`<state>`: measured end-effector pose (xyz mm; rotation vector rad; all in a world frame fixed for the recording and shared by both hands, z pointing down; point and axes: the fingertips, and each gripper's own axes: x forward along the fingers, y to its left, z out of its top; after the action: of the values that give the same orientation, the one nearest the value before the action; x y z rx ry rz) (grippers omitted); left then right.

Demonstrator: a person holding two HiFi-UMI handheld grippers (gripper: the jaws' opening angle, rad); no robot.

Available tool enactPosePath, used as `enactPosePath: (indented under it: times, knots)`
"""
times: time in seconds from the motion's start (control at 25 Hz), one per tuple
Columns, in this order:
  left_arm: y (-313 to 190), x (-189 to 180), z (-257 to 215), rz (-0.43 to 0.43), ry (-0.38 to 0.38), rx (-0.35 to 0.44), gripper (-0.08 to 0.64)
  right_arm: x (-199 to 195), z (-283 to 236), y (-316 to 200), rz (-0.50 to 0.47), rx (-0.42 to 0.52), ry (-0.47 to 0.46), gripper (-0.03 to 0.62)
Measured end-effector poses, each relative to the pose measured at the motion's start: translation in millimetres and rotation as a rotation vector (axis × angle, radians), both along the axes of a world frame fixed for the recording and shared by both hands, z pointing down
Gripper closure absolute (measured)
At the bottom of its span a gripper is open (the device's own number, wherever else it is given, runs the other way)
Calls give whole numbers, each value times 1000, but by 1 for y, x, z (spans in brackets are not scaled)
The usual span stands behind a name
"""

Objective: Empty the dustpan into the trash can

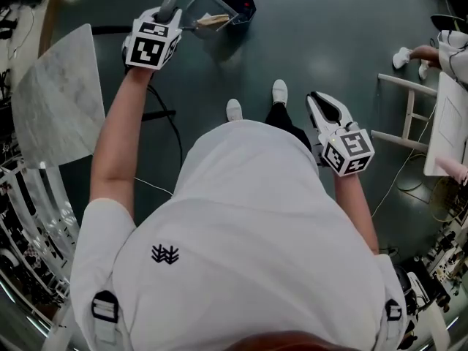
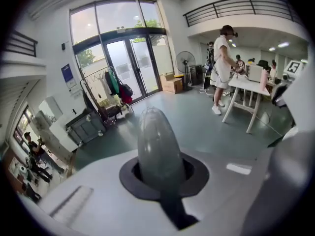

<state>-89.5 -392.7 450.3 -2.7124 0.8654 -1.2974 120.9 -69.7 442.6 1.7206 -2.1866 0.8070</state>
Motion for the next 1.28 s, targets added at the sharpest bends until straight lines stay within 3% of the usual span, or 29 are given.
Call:
enactPosePath:
  times: [0.56,0.92,1.28]
  knots:
    - [-34,118,55,113,-192,62,503,132,2,-18,72,-7,-1,551]
    - [13,169,97,373,-395,195,503,173,9,-34,55,-14,-20,551]
    - [74,195,133,629,-585,330,503,194,12,-54,-12,-5,-29,551]
